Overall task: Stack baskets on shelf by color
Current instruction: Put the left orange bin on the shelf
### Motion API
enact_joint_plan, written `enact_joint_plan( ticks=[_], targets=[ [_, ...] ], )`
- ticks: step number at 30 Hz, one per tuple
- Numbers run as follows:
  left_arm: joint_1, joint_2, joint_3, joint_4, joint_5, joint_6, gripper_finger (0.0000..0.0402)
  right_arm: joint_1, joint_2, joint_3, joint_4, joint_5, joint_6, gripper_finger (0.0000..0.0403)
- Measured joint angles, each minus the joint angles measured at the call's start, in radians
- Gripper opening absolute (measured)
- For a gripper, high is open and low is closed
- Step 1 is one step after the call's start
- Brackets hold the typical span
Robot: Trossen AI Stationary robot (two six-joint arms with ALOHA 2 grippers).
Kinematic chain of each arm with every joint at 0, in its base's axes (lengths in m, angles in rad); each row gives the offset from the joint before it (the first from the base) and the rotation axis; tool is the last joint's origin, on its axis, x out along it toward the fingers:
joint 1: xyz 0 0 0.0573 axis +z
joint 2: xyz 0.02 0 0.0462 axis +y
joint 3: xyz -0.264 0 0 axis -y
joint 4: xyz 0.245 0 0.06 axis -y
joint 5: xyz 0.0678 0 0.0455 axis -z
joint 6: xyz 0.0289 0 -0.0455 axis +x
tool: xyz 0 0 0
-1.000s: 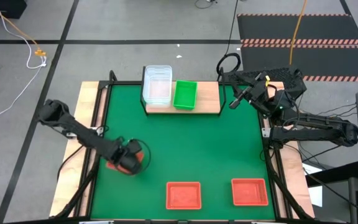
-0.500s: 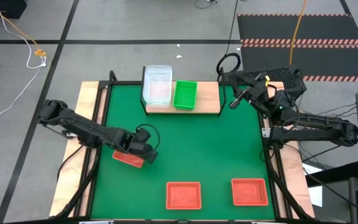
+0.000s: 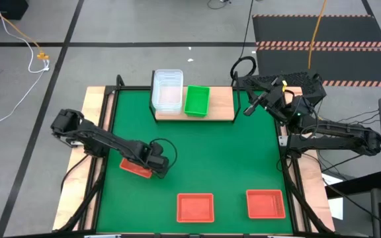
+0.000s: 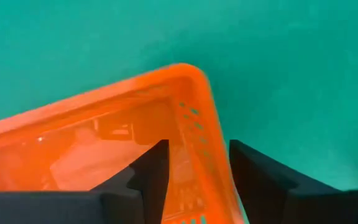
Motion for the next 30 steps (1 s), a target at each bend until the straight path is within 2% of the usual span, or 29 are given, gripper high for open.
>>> enact_joint_plan(
  ticks=[3, 7, 9, 13, 17, 19, 22, 26, 28, 30],
  targets=[
    [0.001, 0.014, 0.0, 0.039, 0.025, 0.071, 0.0123, 0.0, 0.0, 0.0, 0.0, 0.0, 0.003, 0.0112],
    [0.004, 0.015, 0.011, 0.087, 0.052, 0.203, 0.0024, 0.0, 0.0, 0.0, 0.0, 0.0, 0.021, 0.0112],
    [0.006, 0.014, 0.055, 0.033, 0.09, 0.263, 0.0014, 0.0, 0.0, 0.0, 0.004, 0.0, 0.045, 0.0112],
    [-0.017, 0.015, 0.232, -0.205, 0.153, 0.381, 0.0009, 0.0, 0.0, 0.0, 0.004, -0.05, 0.096, 0.0112],
    [-0.036, 0.014, 0.456, -0.316, 0.138, 0.599, 0.0006, 0.0, 0.0, 0.0, 0.0, -0.126, 0.141, 0.0112],
    [-0.041, 0.013, 0.556, -0.312, 0.076, 0.784, 0.0006, 0.001, 0.0, 0.0, -0.002, -0.131, 0.168, 0.0112],
    [-0.031, 0.023, 0.671, -0.287, -0.098, 1.055, 0.0004, 0.005, -0.007, 0.0, -0.003, -0.133, 0.228, 0.0112],
    [0.053, 0.04, 0.736, -0.185, -0.338, 1.338, 0.0008, 0.029, -0.028, 0.0, -0.03, -0.131, 0.239, 0.0112],
    [0.121, 0.048, 0.739, -0.064, -0.394, 1.437, 0.0007, 0.041, -0.042, 0.0, -0.05, -0.129, 0.231, 0.0112],
    [0.201, 0.07, 0.735, 0.026, -0.388, 1.521, 0.0004, 0.054, -0.055, 0.0, -0.054, -0.128, 0.228, 0.0112]
  ],
)
